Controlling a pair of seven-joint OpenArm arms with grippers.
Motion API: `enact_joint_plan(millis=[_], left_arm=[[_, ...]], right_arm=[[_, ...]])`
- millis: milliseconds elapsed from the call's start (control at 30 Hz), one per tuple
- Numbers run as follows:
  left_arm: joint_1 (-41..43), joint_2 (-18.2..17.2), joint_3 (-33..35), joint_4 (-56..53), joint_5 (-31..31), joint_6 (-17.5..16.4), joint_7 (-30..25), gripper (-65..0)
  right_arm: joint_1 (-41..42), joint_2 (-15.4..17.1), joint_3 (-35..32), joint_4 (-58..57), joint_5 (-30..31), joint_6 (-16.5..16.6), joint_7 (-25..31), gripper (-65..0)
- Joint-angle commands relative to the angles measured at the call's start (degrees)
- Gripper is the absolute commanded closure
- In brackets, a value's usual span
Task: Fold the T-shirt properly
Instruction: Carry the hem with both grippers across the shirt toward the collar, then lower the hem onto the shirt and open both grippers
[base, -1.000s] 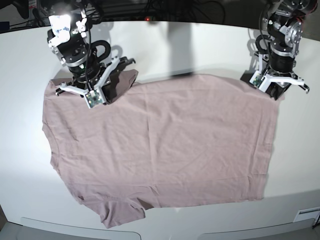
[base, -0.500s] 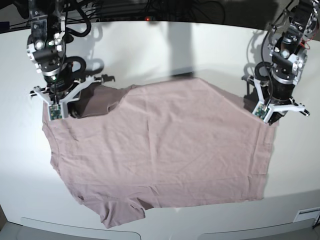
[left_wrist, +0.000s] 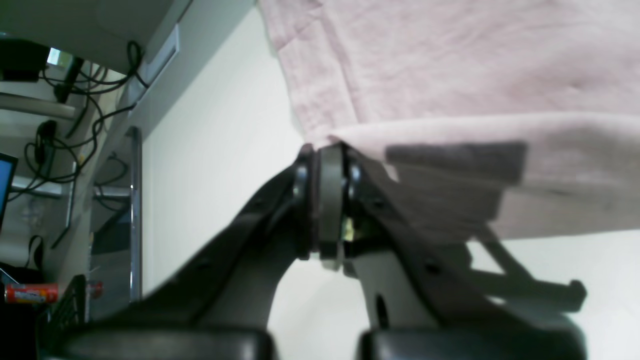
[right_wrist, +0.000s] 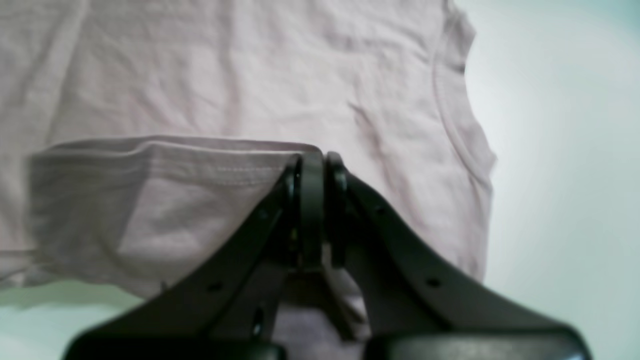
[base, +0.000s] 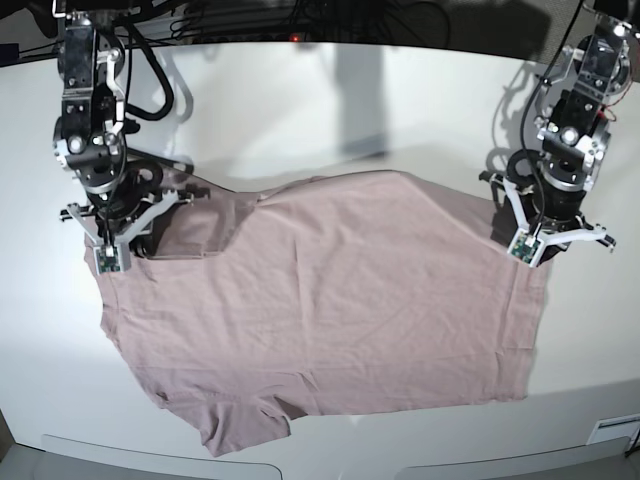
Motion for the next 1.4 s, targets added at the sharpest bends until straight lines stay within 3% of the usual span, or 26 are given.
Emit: enact_joint_plan(millis=[0,233,333,500,600,967,1367], left_arm=[[-1.38,-0.63,-0.46,0.09,0.55,0.81,-1.14,0.0],[-4.61,-0.68,-0.46,-6.43,-0.87,0.81,-1.31,0.0],[-4.92,-0.66,-0.46,-8.07,-0.9,0.83,-2.47,0.0],[-5.05,-0.66,-0.46,-8.41,-0.87,0.83,-2.95,0.0],[-5.07,-0.68,-0.46,-8.41,-0.87,0.81,-3.67,0.0],[-5.25,-0.66,-0.46,-8.41,-0.9,0.83,-5.88,0.0],[-5.2,-0.66,-0.46,-8.41,-0.87,0.83,-5.68,0.0]], right_arm=[[1.75,0.68,0.33,0.07,0.22,-0.15,1.46,0.0],[8.72,0.7,0.35,-6.95,-0.44,0.83,1.42,0.0],[11.45,0.68,0.33,-9.46,-0.39,3.08,1.29,0.0],[14.27,0.72,0.33,-11.3,-0.39,3.93,0.57,0.0],[14.86,0.92,0.33,-11.3,-0.37,6.49,0.59,0.0],[16.06,7.37,-4.2,-11.3,1.51,12.35,1.25,0.0],[22.12,7.32,-9.92,-11.3,1.05,12.37,1.31,0.0]])
